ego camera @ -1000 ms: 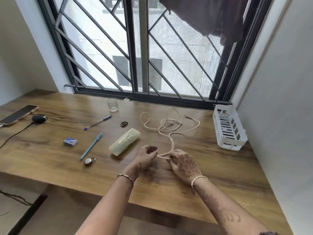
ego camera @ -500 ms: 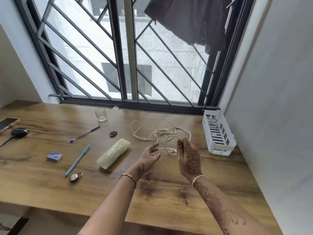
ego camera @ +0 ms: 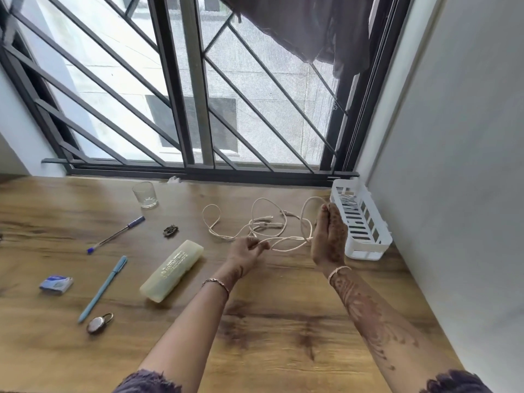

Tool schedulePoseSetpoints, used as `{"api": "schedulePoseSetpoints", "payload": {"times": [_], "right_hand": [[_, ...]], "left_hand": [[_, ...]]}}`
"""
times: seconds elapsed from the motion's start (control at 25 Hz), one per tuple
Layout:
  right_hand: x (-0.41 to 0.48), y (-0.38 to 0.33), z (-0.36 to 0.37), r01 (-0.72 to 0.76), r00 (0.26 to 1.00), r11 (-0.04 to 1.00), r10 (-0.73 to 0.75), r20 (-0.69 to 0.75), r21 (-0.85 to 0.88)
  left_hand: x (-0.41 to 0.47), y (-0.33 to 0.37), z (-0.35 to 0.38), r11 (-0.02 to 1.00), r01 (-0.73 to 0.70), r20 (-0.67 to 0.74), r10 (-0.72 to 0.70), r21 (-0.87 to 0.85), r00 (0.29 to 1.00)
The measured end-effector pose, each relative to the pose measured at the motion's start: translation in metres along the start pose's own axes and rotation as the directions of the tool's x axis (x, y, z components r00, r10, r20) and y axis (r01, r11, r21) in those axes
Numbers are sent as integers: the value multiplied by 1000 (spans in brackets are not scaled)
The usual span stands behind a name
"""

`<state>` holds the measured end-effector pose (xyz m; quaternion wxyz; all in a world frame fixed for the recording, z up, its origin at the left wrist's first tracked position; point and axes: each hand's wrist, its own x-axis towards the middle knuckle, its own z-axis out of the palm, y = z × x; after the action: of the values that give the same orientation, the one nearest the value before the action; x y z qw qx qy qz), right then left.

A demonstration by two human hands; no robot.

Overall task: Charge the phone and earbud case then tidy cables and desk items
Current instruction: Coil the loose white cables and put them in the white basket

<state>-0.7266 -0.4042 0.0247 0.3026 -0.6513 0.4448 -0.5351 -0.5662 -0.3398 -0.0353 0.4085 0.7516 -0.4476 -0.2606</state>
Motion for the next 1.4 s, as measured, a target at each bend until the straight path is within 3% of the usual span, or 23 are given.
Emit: {"api": "schedulePoseSetpoints", "payload": {"times": [0.16, 0.36, 0.52, 0.8, 0.88, 1.0, 1.08, 1.16, 1.24, 1.4], "right_hand": [[9, 15, -1, 57, 990, 998, -58, -132, -14], [22, 9, 9, 64, 979, 998, -66, -192, -13], [35, 15, 13, 33, 974, 999, -38, -222, -26], [50, 15, 13, 52, 954, 996, -69, -293, -65], [55, 15, 13, 30, 950, 998, -49, -307, -64], [63, 23, 12, 70, 981, 990, -47, -189, 119], [65, 29, 14, -38, 991, 949, 77, -113, 312], [60, 32, 15, -184, 971, 900, 228, -68, 396], [58, 39, 18, -283, 951, 899, 308, -22, 334], [60, 47, 19, -306, 939, 945, 320, 128, -118]], "left_hand": [[8, 18, -15, 940, -32, -130, -13, -340, 991], [25, 38, -33, 911, -29, -244, -79, -412, 967], [27, 50, -40, 817, 93, -117, -192, -569, 974], [45, 41, -47, 935, 131, -208, -207, -329, 956], [47, 41, -48, 928, 145, -242, -237, -342, 941], [50, 47, -48, 893, 142, -245, -266, -428, 933], [51, 51, -48, 840, 123, -170, -247, -528, 954], [53, 58, -45, 761, 106, -90, -211, -640, 973], [54, 61, -43, 728, 104, -52, -189, -677, 981], [46, 67, -41, 799, 94, -22, -133, -594, 991]]}}
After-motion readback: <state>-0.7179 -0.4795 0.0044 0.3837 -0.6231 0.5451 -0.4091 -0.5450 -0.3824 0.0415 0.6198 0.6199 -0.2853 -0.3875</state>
